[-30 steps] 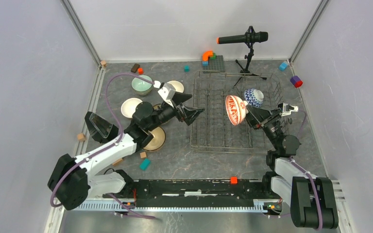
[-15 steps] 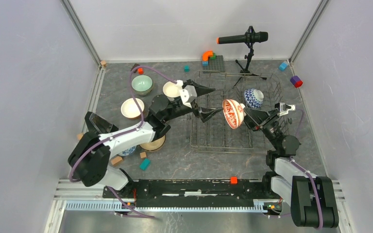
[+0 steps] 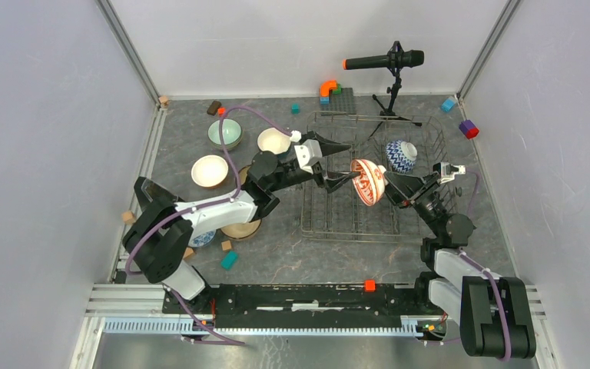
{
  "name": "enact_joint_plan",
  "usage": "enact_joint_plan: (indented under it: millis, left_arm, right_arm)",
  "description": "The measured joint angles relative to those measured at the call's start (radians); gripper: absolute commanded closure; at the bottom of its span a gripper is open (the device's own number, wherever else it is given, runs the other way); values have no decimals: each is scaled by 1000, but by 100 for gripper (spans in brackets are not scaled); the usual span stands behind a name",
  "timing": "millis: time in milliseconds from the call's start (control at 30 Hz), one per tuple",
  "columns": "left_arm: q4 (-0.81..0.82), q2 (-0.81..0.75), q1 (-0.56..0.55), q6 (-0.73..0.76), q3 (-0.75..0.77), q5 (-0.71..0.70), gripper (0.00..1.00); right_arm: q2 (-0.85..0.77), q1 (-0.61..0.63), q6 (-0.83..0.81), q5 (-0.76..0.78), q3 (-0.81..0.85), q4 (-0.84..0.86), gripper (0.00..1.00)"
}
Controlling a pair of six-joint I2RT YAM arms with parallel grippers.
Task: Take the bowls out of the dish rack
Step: Place the bowl at the center of the board.
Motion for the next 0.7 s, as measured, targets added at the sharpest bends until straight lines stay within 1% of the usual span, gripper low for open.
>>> enact_joint_plan:
  millis: [167,300,367,700]
  left_arm:
    - [3,38,-2,3,36,9,36]
    - [3,55,-3,1,45,31,52]
    - [2,58,-5,0,48,42,55]
    - [-9,58,-13,4,52,71,62]
  right_arm:
    - [0,0,0,-5,0,1,100]
    - [5,0,0,-5,0,3,100]
    - [5,0,0,-5,0,4,100]
    - [9,0,-1,-5,0,3,100]
